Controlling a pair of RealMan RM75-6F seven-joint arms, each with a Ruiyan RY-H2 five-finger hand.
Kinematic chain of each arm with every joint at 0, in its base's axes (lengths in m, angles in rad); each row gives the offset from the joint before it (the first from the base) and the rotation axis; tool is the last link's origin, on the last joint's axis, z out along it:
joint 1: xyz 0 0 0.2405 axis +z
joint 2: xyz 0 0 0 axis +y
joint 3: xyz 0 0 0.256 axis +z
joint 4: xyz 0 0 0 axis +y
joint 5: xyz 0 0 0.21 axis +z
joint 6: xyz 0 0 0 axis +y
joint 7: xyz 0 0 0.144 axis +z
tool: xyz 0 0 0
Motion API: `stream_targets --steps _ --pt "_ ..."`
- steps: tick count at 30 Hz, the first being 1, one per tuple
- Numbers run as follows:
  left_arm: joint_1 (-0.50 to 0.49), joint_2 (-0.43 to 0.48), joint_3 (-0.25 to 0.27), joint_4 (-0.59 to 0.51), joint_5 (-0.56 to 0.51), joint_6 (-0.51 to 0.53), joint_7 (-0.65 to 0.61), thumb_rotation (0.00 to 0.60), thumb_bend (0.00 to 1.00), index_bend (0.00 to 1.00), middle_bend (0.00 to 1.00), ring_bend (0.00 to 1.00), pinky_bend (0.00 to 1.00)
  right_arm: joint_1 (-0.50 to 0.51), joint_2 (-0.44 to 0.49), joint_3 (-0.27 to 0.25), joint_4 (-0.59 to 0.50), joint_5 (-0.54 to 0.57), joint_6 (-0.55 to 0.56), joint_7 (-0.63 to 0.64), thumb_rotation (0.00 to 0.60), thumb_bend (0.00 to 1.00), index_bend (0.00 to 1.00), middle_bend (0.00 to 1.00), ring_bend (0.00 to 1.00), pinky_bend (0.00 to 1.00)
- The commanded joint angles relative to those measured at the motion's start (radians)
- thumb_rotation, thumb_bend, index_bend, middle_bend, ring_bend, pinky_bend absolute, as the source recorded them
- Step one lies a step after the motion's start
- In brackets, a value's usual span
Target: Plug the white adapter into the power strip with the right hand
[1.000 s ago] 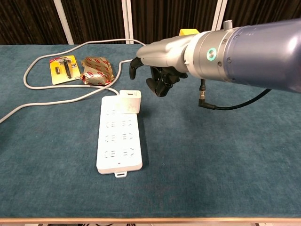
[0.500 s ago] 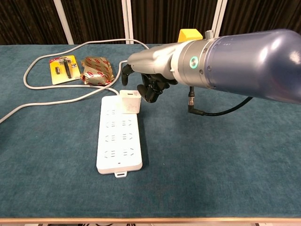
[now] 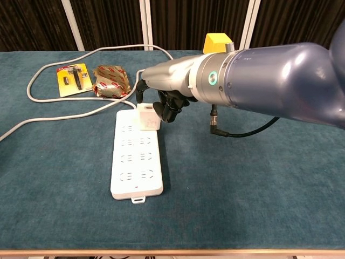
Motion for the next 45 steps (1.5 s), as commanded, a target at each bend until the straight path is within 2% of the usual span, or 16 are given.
stream_targets --steps 1,45 --pt "0.001 0.0 -0.001 0.0 0.0 0.001 -0.001 0.6 0.1 0.22 0.0 0.0 0.0 0.002 -0.005 -0.002 0.01 0.007 -0.004 0.002 0.6 0.81 0.2 0.86 0.83 0.81" --pt "-0.001 0.0 -0.003 0.002 -0.006 -0.001 0.002 0.6 0.1 0.22 0.0 0.0 0.0 0.01 -0.061 -0.019 0.08 0.006 -0.03 0.026 0.6 0.81 0.23 0.86 0.83 0.81"
